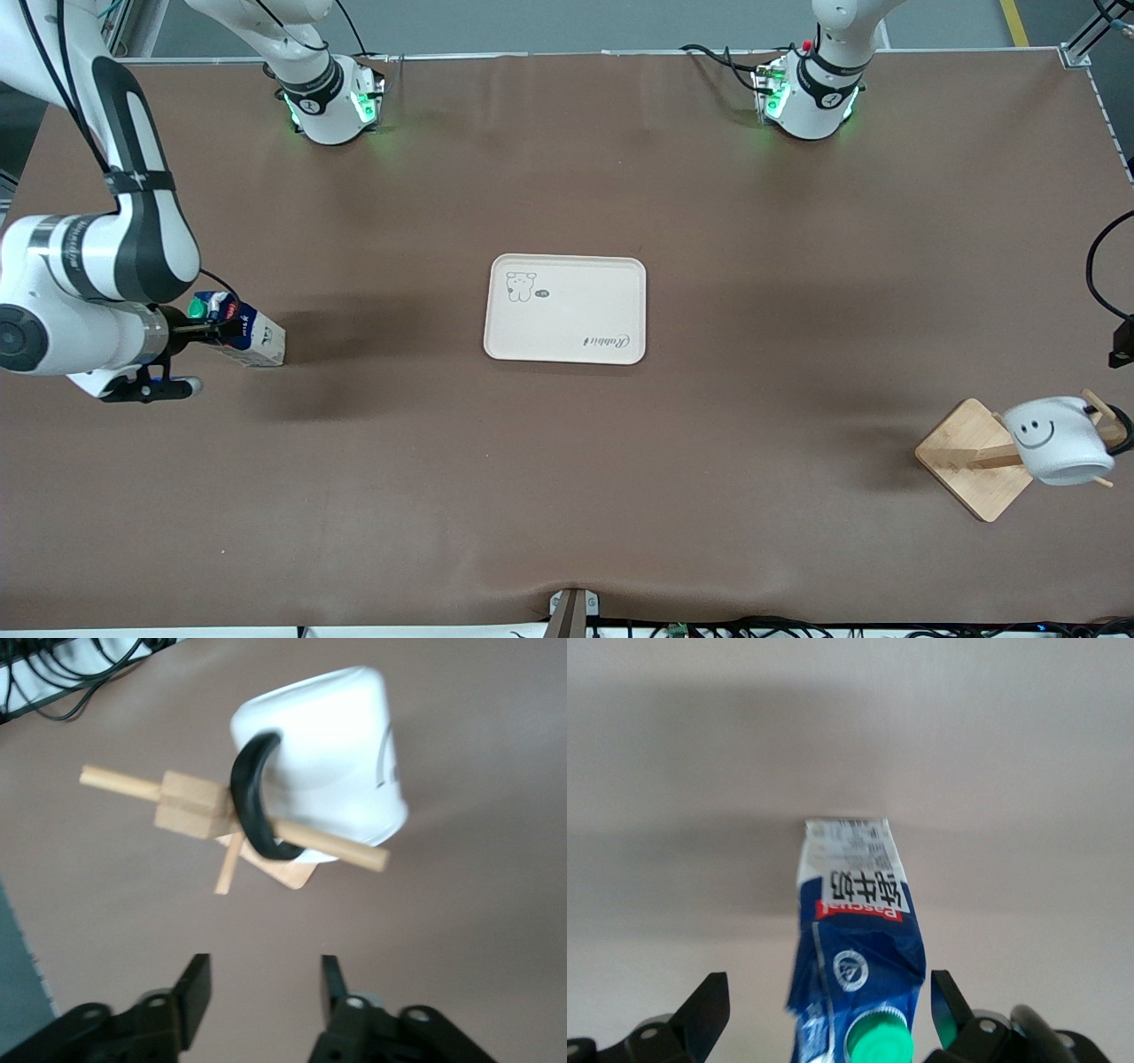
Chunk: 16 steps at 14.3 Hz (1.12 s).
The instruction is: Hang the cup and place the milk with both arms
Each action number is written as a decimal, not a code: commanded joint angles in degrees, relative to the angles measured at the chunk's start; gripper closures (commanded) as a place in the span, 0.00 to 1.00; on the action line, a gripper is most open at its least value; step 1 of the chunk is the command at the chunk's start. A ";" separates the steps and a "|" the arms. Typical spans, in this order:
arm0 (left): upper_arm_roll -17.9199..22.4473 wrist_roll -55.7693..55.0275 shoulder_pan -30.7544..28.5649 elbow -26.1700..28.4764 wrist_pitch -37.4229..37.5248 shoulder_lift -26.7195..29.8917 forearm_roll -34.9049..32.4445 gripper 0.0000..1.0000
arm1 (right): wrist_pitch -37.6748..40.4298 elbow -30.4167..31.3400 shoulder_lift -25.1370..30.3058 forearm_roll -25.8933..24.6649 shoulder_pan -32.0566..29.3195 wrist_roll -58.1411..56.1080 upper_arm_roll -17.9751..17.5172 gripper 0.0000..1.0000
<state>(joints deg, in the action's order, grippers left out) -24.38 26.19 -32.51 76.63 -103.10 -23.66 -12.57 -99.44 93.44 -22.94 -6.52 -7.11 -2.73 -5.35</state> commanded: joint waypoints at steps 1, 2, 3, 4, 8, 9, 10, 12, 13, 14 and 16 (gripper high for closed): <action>0.03 -2.79 -0.27 0.01 2.88 2.04 3.25 0.00 | 2.06 -9.12 0.35 5.27 0.52 0.27 -0.28 0.00; -0.31 -5.77 -0.18 0.01 4.73 2.65 3.34 0.00 | 2.41 -12.55 0.09 6.16 1.39 0.01 -0.10 0.00; -0.67 -8.49 -0.01 0.01 6.31 3.44 3.34 0.00 | 2.32 -15.10 -0.70 6.69 1.83 0.01 0.16 0.00; -1.89 -10.87 -0.01 0.10 7.98 3.88 3.51 0.00 | 2.41 -16.70 -1.32 6.70 1.75 -0.17 0.07 0.00; -6.02 -20.80 -0.09 0.54 14.58 6.35 4.21 0.00 | 5.12 -26.88 -0.97 5.64 2.72 -1.13 -0.10 0.00; -6.38 -22.39 -0.18 0.63 16.42 7.04 5.70 0.00 | 7.48 -28.39 -0.62 5.56 2.89 -0.96 -0.02 0.00; -6.56 -23.02 -0.10 1.06 17.57 8.10 7.02 0.00 | 9.68 -29.36 0.42 5.56 3.07 -0.87 -0.02 0.00; -6.64 -24.51 -0.10 3.95 18.37 11.69 7.65 0.00 | 15.47 -29.28 4.98 5.64 3.07 -0.61 0.07 0.00; -6.99 -24.69 -0.01 5.79 18.37 13.89 7.65 0.00 | 21.42 -28.76 8.31 5.82 2.98 -1.04 -0.01 0.00; -7.52 -24.69 -0.09 6.86 18.37 15.30 7.65 0.00 | 26.44 -27.71 10.17 6.08 2.98 -1.05 -0.02 0.00; -7.61 -24.60 -0.10 6.69 18.80 15.84 7.65 0.00 | 29.65 -21.41 14.56 6.00 2.81 -1.13 -0.02 0.00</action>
<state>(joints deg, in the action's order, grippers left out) -31.87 1.97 -31.97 80.60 -84.45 -10.98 -5.95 -71.10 64.35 -13.67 -0.86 -4.22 -3.08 -5.54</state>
